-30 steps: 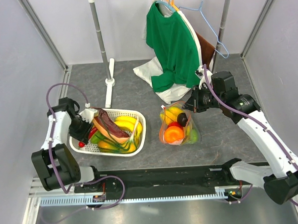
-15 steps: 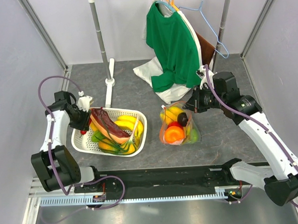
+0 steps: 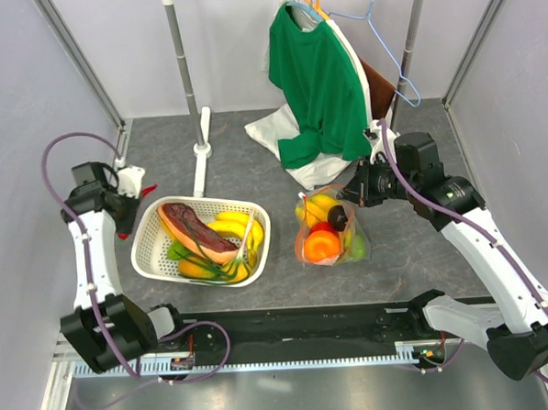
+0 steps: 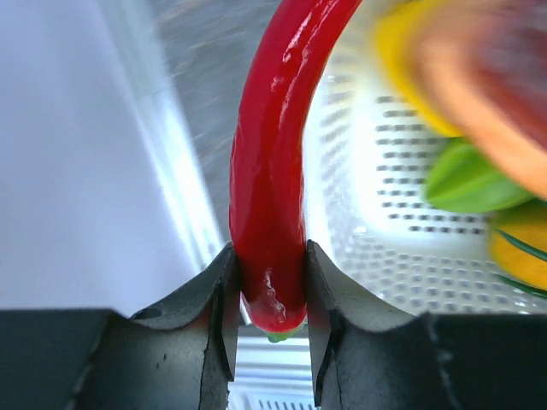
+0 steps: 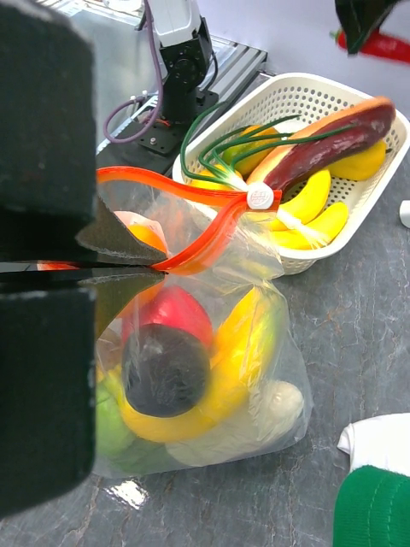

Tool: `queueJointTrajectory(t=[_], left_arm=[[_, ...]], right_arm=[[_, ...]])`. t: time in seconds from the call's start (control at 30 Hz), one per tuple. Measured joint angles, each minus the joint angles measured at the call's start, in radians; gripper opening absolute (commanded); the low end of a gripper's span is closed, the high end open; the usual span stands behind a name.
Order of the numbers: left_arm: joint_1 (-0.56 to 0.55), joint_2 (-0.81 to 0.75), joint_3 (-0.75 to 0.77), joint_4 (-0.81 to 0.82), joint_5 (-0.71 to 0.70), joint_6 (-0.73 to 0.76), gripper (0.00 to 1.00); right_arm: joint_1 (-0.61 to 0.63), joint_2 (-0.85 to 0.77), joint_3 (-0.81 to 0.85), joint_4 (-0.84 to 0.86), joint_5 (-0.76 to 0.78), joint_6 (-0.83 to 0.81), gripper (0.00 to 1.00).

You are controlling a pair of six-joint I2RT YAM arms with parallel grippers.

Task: Place the food in the zip-top bag and seal the zipper
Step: Pick up the fake vegetable from the bin, then place the fake vegetable in the zipper food storage bag.

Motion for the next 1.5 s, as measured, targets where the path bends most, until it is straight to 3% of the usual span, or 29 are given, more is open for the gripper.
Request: queueJointTrajectory(t=[0.1,0.2,0.27,0.37,0.47,0.57,0.7,0.9,1.17,1.5], left_arm=[[0.080,-0.066,0.008,0.018,-0.038,0.000,0.14],[0.121,-0.079,0.097,-0.016,0.020,-0.001,0.26],[0.121,-0.083,0.187,-0.046,0.153,0.000,0.37],[0.079,-0.120,0.310,-0.064,0.411,0.000,0.38],[-0.081,-0.186,0.366,-0.037,0.668,-0.018,0.36],[-0.360,-0.250,0.316,0.099,0.827,-0.097,0.36],[-0.656,-0.254,0.245,0.284,0.906,-0.156,0.35],[-0.982,-0.066,0.274,0.438,0.942,-0.118,0.37],[-1.220,0.049,0.274,0.452,0.974,0.066,0.35],[-1.286,0.145,0.290,0.364,0.918,0.270,0.35]], right_arm=[[0.000,-0.003,-0.005,0.001,-0.001,0.001,0.00],[0.000,-0.003,-0.007,0.001,-0.005,0.001,0.00],[0.000,-0.003,-0.007,0.002,-0.010,0.001,0.00],[0.000,-0.003,-0.007,0.003,-0.019,-0.001,0.00],[-0.001,-0.003,-0.007,0.004,-0.040,-0.009,0.00],[-0.002,-0.003,-0.007,0.005,-0.067,-0.017,0.00],[-0.002,-0.003,-0.007,0.005,-0.105,-0.035,0.00],[-0.002,-0.002,-0.007,-0.004,-0.205,-0.071,0.00],[-0.002,0.032,-0.006,-0.042,-0.375,-0.117,0.00],[-0.002,0.070,0.002,-0.058,-0.460,-0.122,0.00]])
